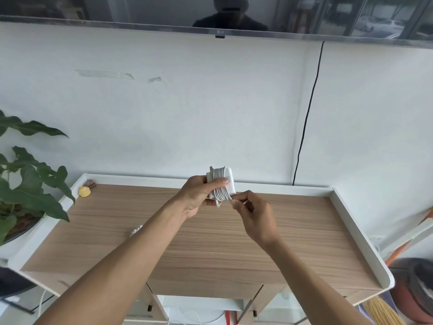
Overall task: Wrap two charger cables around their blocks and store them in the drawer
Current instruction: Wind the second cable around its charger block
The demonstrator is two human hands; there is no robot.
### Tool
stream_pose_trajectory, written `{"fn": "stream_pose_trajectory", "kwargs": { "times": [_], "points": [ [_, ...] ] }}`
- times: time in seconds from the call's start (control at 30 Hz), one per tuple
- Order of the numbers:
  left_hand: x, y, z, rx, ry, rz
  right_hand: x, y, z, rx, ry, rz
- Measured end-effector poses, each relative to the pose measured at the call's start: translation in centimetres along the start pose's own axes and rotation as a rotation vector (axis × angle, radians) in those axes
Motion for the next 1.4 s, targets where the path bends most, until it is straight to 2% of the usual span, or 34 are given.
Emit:
{"fn": "stream_pose_trajectory", "kwargs": {
  "times": [0.13,0.3,0.4,0.5,0.57,0.67,0.9,1.07,1.17,1.27,1.4],
  "points": [
    [0.5,0.6,0.3,-0.083,-0.128,-0.023,-1.6,1.1,0.4,0.049,-0.173,-0.169],
    [1.4,1.1,0.4,-0.111,-0.282,-0.030,-2.7,0.0,0.6,0.146,-0.297,-0.143],
    [2.0,0.5,0.6,-0.283,-0.385,0.016,-4.1,-0.5,1.4,0.328,-0.410,-0.210],
    [2.3,0.0,0.8,-0.425,-0.390,0.028,-4.7,-1.5,1.2,0.397,-0.568,-0.302],
    [2.2,0.2,1.2,-0.470,-0.361,0.027,-4.8,-2.0,0.9,0.313,-0.593,-0.393],
    [2.1,0.3,1.8,-0.540,-0.320,0.040,-5.0,-2.3,0.7,0.144,-0.559,-0.511],
    [1.9,1.1,1.7,-0.562,-0.279,0.022,-5.7,-3.0,-0.1,0.294,-0.381,-0.485],
    [1.3,1.1,1.1,-0.597,-0.278,0.035,-5.7,-2.4,0.0,0.213,-0.350,-0.600],
    [1.2,0.6,0.7,-0.582,-0.308,0.028,-5.6,-2.2,0.2,0.243,-0.312,-0.593],
    [1.0,0.0,0.5,-0.543,-0.304,0.015,-5.0,-2.2,0.3,0.171,-0.323,-0.598],
    [0.5,-0.6,0.1,-0.443,-0.233,-0.006,-4.3,-2.9,0.2,0.342,-0.226,-0.406]
  ]
}}
Point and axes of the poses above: each hand's wrist, its own x-axis away from the middle knuckle, its own z-axis out of the back of the hand, y = z × x, the point moved 5 cm from there along -x, towards the middle knuckle, and after that the axes turned 4 degrees about -y, right-handed, at the moved point
